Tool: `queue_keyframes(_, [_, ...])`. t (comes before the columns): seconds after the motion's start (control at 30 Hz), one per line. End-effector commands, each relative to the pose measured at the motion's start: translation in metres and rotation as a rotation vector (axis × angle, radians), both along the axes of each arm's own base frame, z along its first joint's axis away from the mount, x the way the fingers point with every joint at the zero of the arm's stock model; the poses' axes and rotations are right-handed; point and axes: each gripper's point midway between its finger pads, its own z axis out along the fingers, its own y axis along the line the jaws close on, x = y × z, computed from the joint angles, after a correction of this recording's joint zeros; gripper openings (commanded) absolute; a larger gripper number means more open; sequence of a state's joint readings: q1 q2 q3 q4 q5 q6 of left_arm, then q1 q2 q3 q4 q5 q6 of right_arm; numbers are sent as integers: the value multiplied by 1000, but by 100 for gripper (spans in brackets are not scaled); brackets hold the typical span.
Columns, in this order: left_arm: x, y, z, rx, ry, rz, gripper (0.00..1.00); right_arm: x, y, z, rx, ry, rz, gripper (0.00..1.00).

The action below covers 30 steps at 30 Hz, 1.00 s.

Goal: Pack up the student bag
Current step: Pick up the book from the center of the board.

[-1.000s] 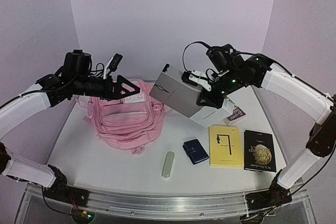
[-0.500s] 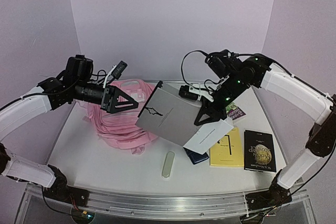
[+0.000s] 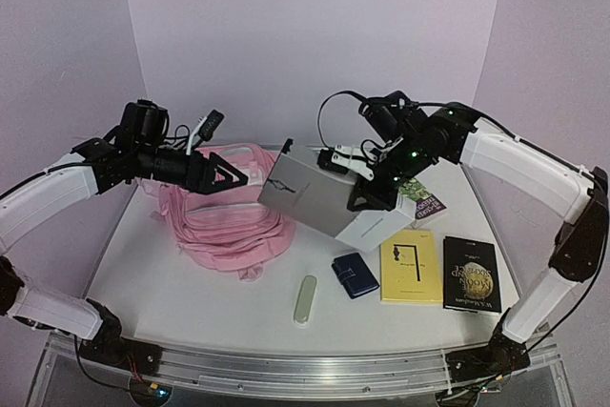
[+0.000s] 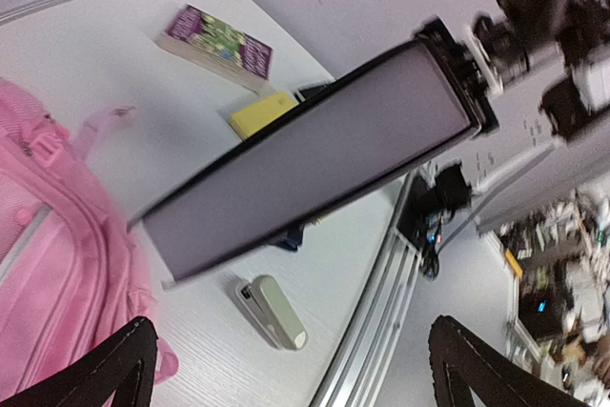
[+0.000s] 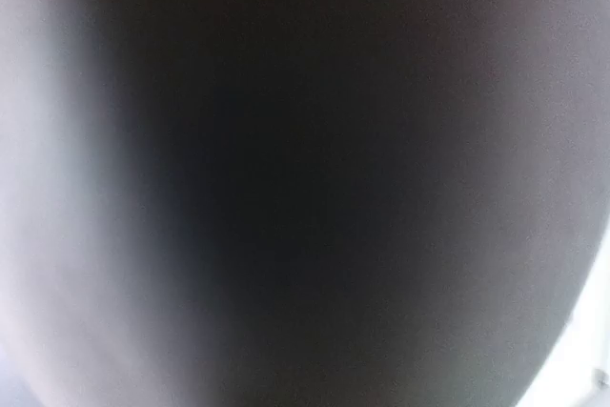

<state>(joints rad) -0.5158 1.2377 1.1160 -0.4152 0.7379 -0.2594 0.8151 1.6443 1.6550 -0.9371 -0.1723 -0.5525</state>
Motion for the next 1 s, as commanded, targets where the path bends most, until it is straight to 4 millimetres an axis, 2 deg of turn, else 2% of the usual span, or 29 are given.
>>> queue_keyframes(0.0, [35, 19, 38, -174, 78, 195, 100, 69, -2, 74, 96, -479, -234, 5])
queue_keyframes(0.1, [50, 22, 46, -213, 141, 286, 100, 80, -3, 82, 22, -642, -270, 5])
queue_keyframes(0.2, [56, 15, 56, -264, 216, 285, 100, 79, 7, 84, -44, -813, -243, 5])
queue_keyframes(0.33, [63, -2, 50, -345, 370, 231, 100, 73, 25, 87, -108, -1002, -199, 6])
queue_keyframes(0.4, [64, -11, 49, -411, 423, 178, 100, 72, 33, 95, -114, -1090, -190, 6])
queue_keyframes(0.47, [68, -16, 43, -441, 493, 162, 100, 68, 39, 101, -112, -1148, -190, 6])
queue_keyframes(0.63, [71, -19, 39, -459, 528, 152, 100, 60, 49, 108, -106, -1231, -174, 7])
queue_keyframes(0.73, [70, -21, 39, -468, 535, 139, 99, 53, 59, 101, -129, -1295, -125, 10])
queue_keyframes(0.87, [66, -22, 37, -469, 531, 114, 90, 45, 72, 94, -146, -1377, -85, 12])
queue_keyframes(0.97, [63, -23, 36, -490, 533, 85, 77, 44, 81, 86, -156, -1424, -67, 12])
